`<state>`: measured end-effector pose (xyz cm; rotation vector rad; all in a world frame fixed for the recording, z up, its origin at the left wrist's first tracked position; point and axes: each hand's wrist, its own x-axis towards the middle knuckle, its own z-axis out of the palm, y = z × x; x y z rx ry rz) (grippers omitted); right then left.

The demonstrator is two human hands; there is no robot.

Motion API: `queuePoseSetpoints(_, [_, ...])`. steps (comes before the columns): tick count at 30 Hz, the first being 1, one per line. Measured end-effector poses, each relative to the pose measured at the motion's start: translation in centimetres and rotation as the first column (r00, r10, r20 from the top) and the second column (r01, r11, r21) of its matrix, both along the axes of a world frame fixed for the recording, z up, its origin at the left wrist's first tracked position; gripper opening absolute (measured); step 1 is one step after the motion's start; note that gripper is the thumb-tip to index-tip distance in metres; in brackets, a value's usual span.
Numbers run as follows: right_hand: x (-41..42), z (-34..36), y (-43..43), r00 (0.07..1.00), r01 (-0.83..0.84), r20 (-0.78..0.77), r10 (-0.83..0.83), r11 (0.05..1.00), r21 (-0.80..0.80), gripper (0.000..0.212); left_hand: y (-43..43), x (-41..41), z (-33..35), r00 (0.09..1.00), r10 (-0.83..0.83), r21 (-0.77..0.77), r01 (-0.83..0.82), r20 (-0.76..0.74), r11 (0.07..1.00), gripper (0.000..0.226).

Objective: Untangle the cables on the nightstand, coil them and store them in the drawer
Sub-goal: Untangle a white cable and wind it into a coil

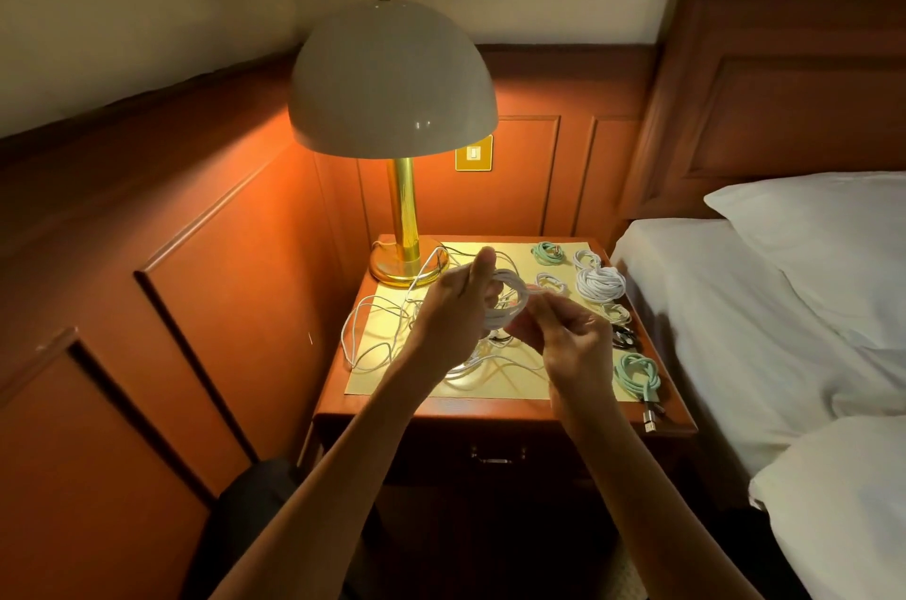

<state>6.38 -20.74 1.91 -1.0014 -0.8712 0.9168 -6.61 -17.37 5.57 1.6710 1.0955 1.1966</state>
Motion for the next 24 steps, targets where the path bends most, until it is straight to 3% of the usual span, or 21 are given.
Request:
queuePoseSetpoints(2, [-0.6,0.6,-0.1,0.959,-0.087,-0.276,0.060,0.993,-0.085,0.017,0.0,0.2,-0.3,0.999,0.037,0.034,-0.036,-0.034,0.999,0.059])
queuePoseSetpoints(6, [-0.8,1.4,-0.2,0.871,-0.159,-0.484,0.081,0.979,-0.124,0.015,-0.1,0.3,-0.6,0.987,0.093,0.132,-0.076,-0.129,0.988,0.055])
queuePoseSetpoints(11, [-0.1,1.4,-0.3,0.835,-0.361,-0.486,0.258,0.923,-0.131,0.023,0.7,-0.1,-1.3,0.967,0.205,0.159,-0.181,-0.154,0.970,0.060])
queuePoseSetpoints(19, [0.1,1.8,-0.7,0.782,-0.532,-0.416,0.464,0.844,-0.059,0.021,0.4,0.3,-0.7,0.935,0.284,0.289,-0.217,-0.214,0.932,0.043])
queuePoseSetpoints(22, [0.3,1.7,-0.5,0.730,-0.573,-0.469,0.497,0.819,-0.025,0.029,0.4,0.4,-0.8,0.904,0.360,0.426,-0.239,-0.231,0.872,0.045])
queuePoseSetpoints(24, [0.0,1.8,-0.4,0.742,-0.566,-0.470,0.479,0.822,-0.056,0.039,0.7,0.6,-1.0,0.879,0.416,0.513,-0.251,-0.235,0.821,0.050])
